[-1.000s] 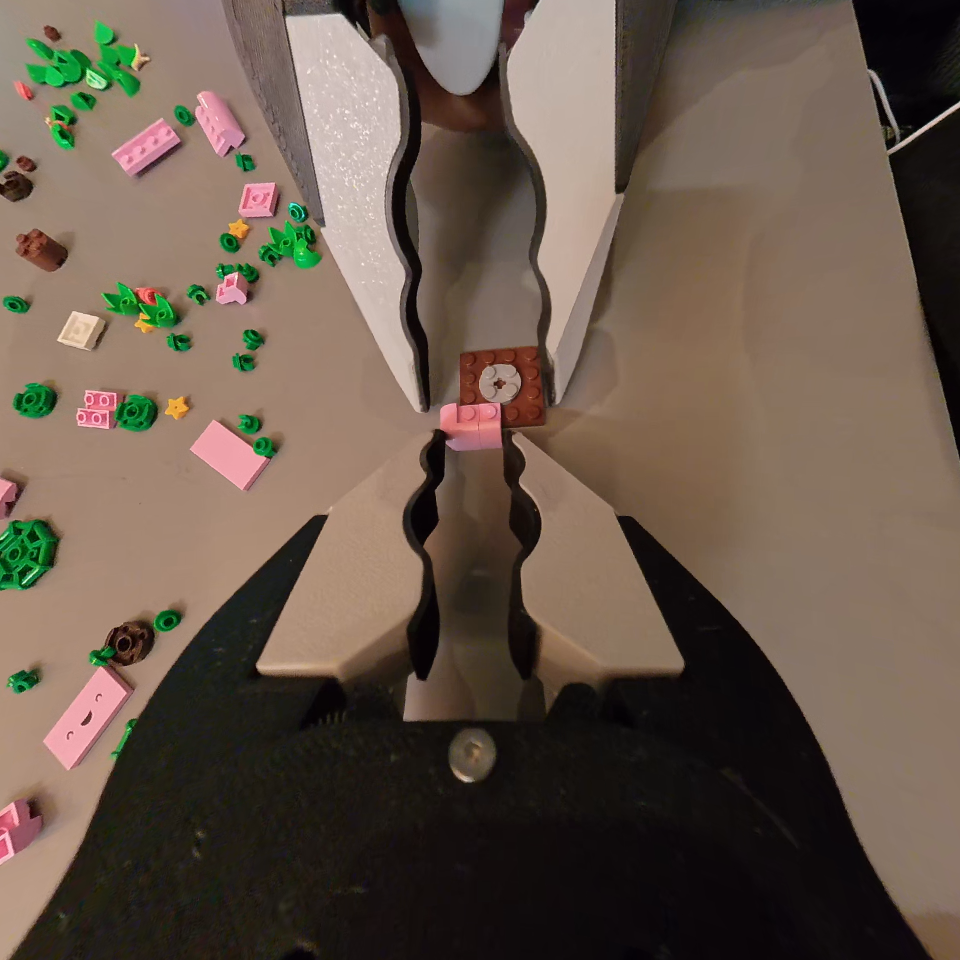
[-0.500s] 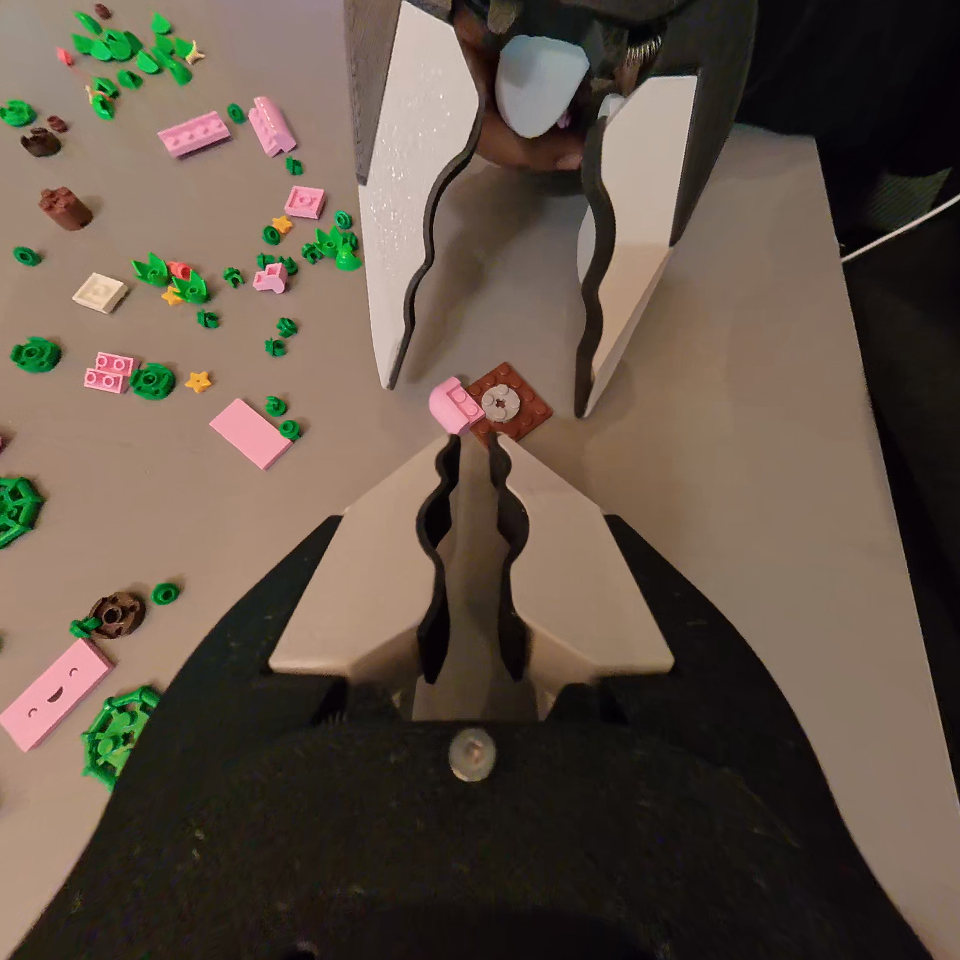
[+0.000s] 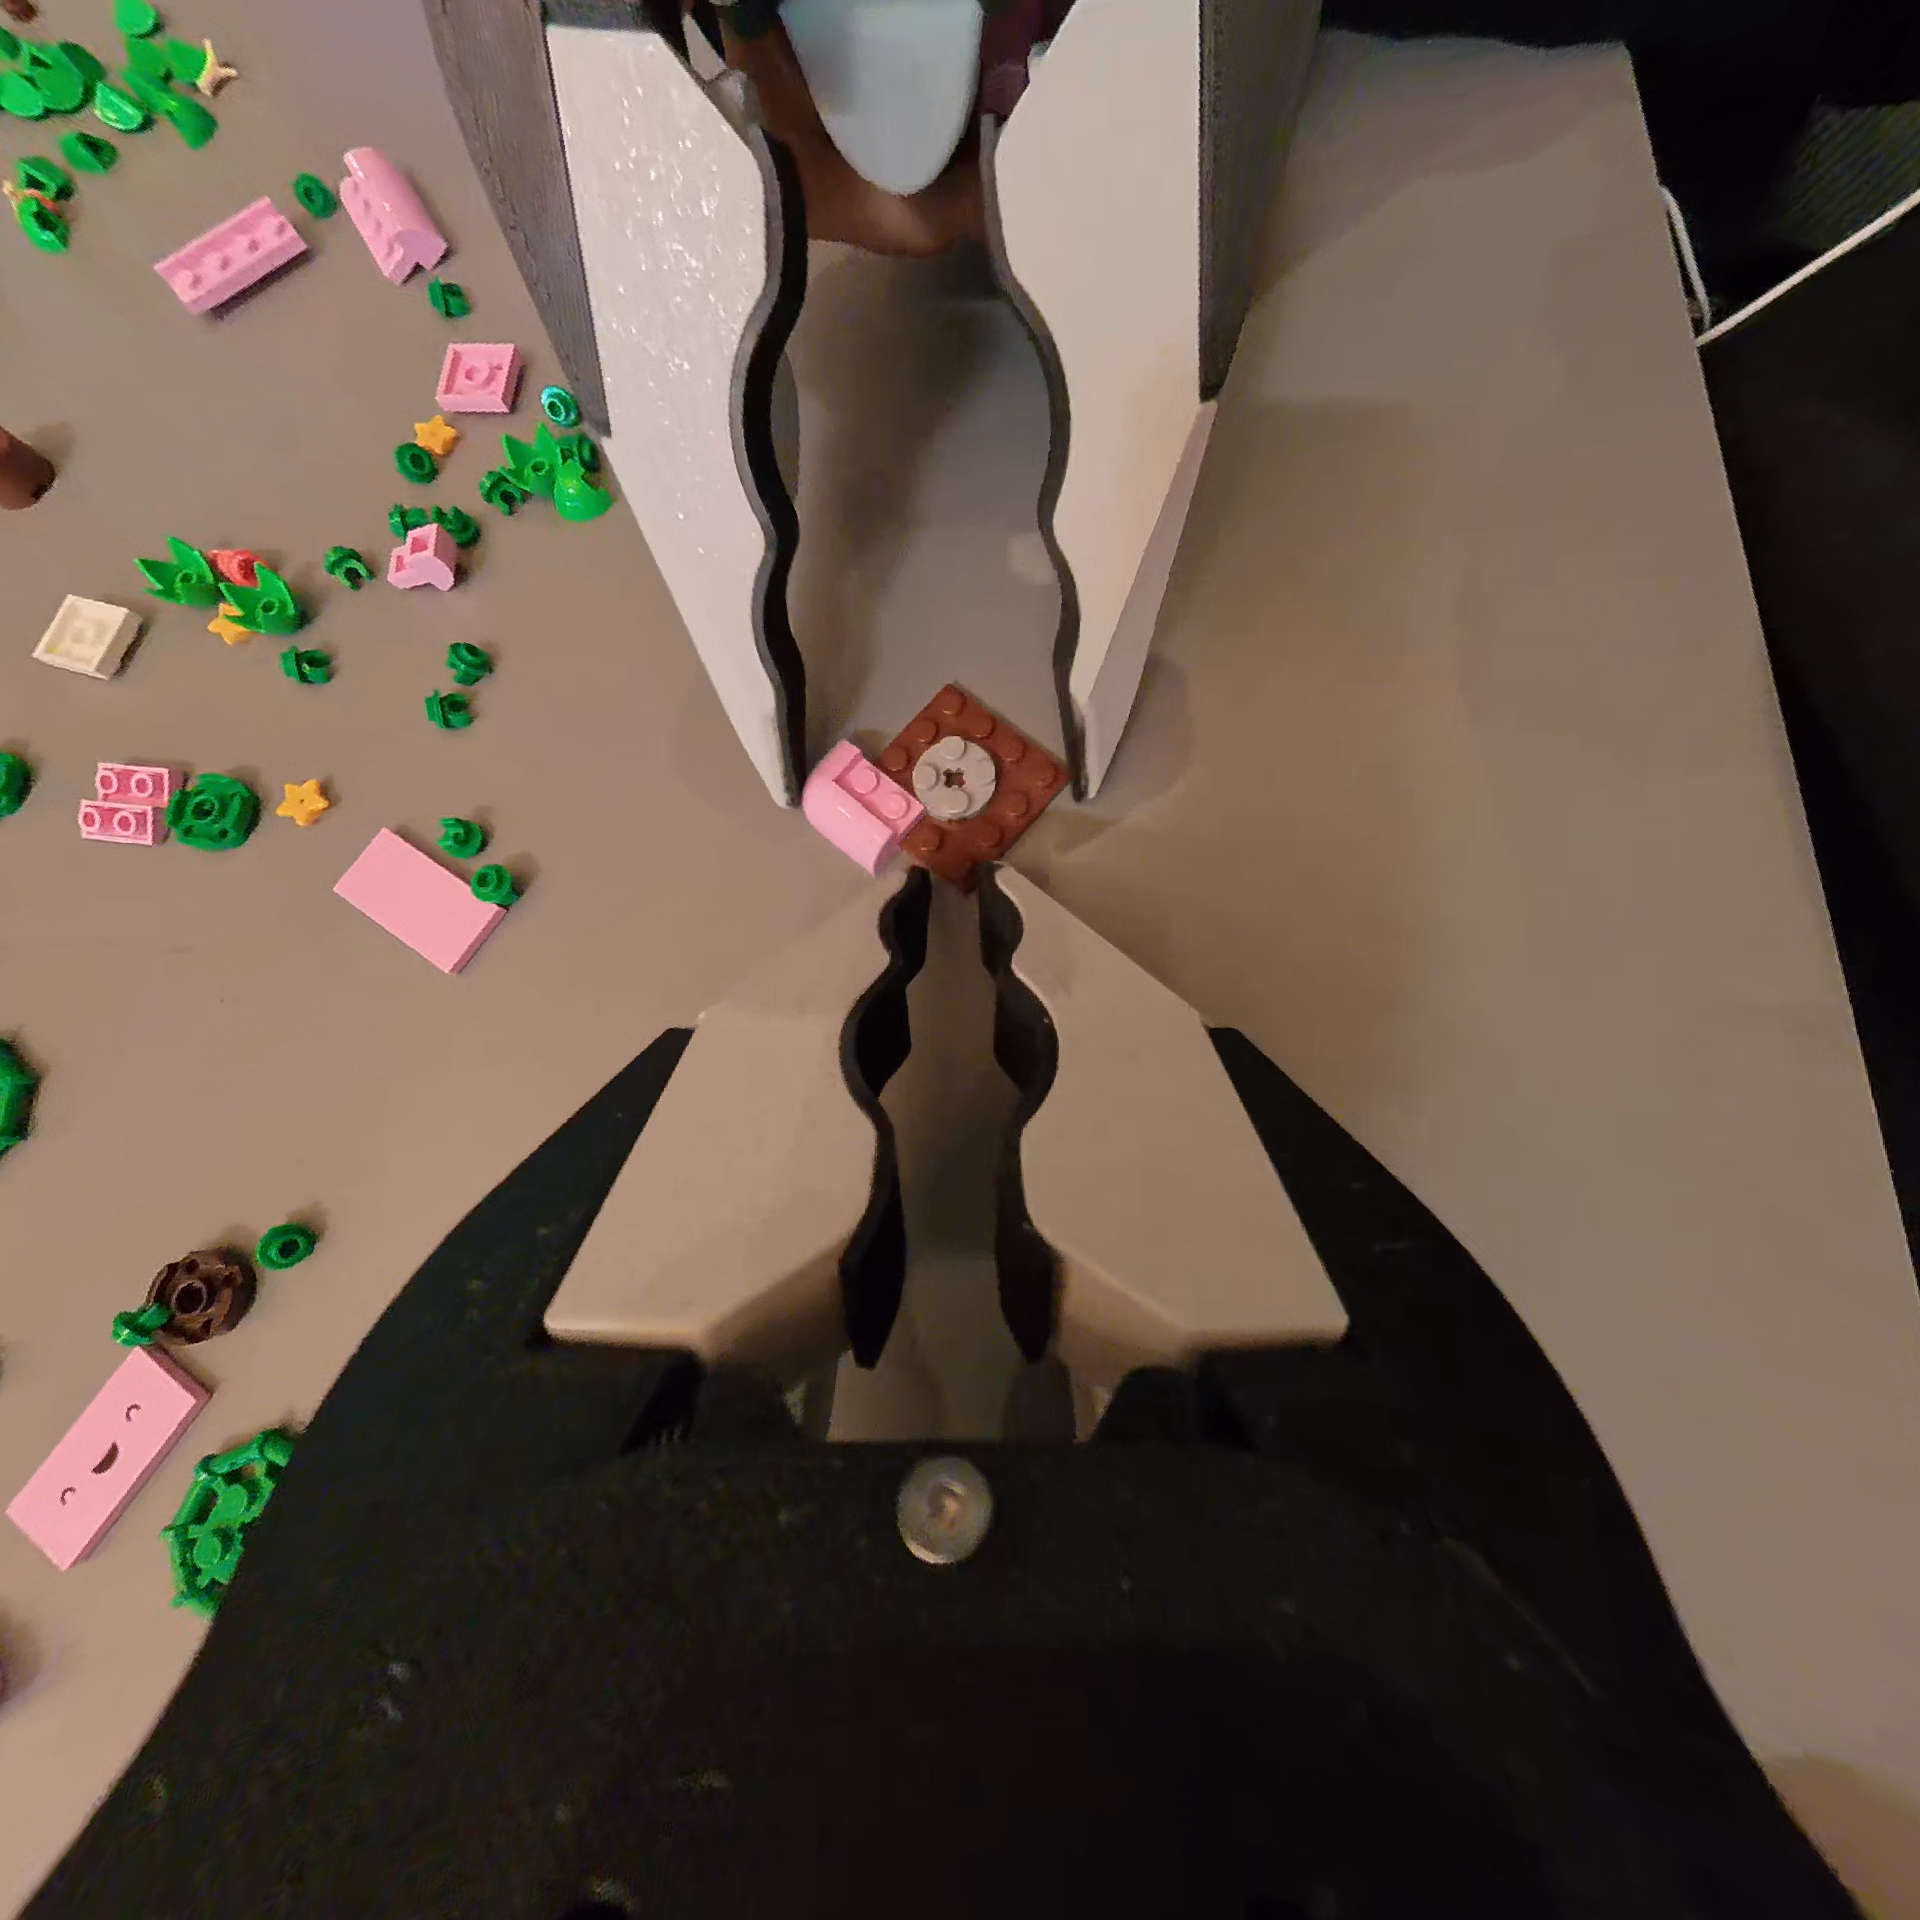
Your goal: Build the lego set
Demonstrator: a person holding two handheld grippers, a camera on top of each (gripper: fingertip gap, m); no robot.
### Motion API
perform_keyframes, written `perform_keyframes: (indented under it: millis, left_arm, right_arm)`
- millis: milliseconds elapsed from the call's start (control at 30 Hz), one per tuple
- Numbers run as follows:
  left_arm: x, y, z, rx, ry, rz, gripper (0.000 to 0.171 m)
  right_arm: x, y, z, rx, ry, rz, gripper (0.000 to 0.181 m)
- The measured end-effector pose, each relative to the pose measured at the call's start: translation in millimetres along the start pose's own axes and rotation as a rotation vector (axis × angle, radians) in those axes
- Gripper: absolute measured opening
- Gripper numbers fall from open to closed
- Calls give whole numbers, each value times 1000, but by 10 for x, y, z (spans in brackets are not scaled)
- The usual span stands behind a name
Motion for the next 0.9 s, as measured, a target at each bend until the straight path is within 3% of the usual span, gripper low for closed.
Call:
perform_keyframes:
  millis: [267,400,567,700,900]
  left_arm:
    - [30,-95,176,112,-127,-91,22]
    - [77,-190,359,181,-370,-229,23]
    - [157,-262,426,57,-675,-443,35]
    - [152,-250,434,-35,-842,-528,26]
    - [182,-270,437,-38,-846,-577,5]
  right_arm:
    - [54,-82,-66,-75,-33,-30,52]
    - [165,-196,-107,-179,-111,-118,52]
    - [306,-296,-83,-270,-190,-221,52]
    - [393,-338,-49,-346,-258,-276,52]
    - [424,-342,-68,-435,-299,-322,57]
Point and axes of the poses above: each gripper's, where its closed fingertips meet, y out along the fingers, x out of its top, z = x × y across the jaws, the point moved 9 cm from there along -y, back along the fingers, and after that the axes turned 15 degrees about -z, right-handed, at the moved point
